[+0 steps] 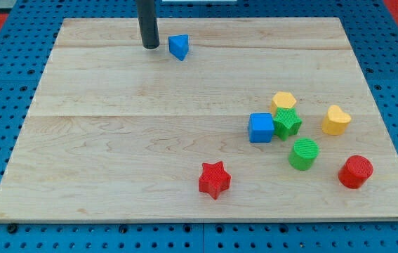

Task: Move blue triangle to the top left

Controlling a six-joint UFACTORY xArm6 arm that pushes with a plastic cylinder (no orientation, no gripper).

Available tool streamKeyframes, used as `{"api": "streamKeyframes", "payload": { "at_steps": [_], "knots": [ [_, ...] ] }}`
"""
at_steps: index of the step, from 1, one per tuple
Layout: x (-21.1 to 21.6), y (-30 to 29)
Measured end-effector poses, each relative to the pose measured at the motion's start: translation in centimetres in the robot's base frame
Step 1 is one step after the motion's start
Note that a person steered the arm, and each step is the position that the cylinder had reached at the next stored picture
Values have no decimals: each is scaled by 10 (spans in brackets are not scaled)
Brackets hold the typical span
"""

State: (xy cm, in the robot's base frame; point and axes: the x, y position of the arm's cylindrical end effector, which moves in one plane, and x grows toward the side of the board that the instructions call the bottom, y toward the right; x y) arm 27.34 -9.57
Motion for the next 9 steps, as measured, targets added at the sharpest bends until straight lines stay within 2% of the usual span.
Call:
{"api": "streamKeyframes", "payload": {
  "at_steps": [1, 5, 6, 7, 8, 9],
  "knots": [
    [22, 18],
    [24, 121],
    [-1, 105],
    [-19, 24],
    [-27, -23],
    [-30, 12]
  ]
}}
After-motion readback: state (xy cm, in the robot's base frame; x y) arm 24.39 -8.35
